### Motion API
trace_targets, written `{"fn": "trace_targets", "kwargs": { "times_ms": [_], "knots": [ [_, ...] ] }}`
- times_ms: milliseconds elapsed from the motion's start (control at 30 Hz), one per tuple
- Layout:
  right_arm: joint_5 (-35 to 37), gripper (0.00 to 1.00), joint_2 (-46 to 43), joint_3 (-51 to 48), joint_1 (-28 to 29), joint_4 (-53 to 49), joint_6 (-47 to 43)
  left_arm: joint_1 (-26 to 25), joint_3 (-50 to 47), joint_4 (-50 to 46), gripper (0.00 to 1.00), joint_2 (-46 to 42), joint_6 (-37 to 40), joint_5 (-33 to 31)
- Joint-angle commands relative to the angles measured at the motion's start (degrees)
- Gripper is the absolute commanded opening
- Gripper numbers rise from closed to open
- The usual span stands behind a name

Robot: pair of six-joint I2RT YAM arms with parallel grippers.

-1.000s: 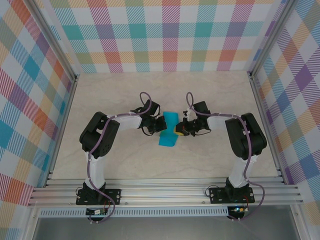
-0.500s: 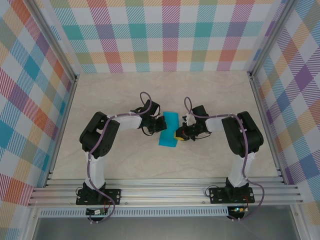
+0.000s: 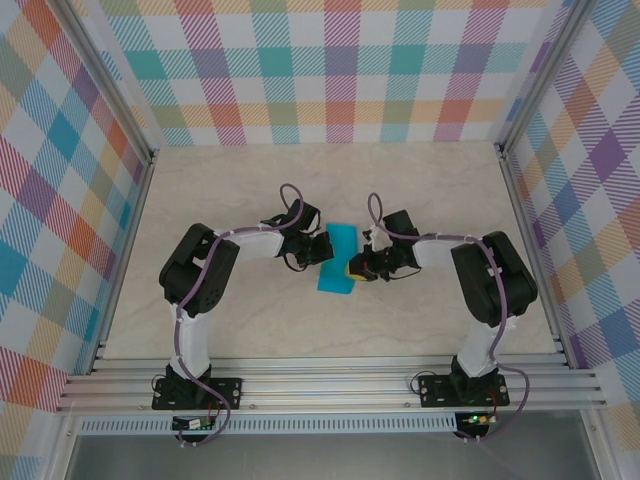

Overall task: Fold a paper plane with a square sheet of paper (pick it up from the middle)
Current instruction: Fold the square sheet of paper in half at the center of the table.

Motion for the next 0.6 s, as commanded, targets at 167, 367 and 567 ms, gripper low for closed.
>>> {"fn": "trace_targets", "kwargs": {
  "times_ms": [167, 367, 567],
  "knots": [
    [1.60, 0.00, 4.09, -2.56, 0.82, 0.81, -1.00, -1.08, -2.21, -3.76, 0.00, 1.91, 0.93, -1.31],
    [1.51, 0.00, 0.43, -2.23, 0.84, -0.17, -0.71, -1.09, -2.47, -3.59, 0.00, 2.00, 1.03, -1.25],
    [-0.37, 0.00, -3.17, -3.07, 1.40, 0.53, 0.20, -1.09, -2.41, -3.59, 0.00, 1.94, 1.02, -1.24]
  ]
}}
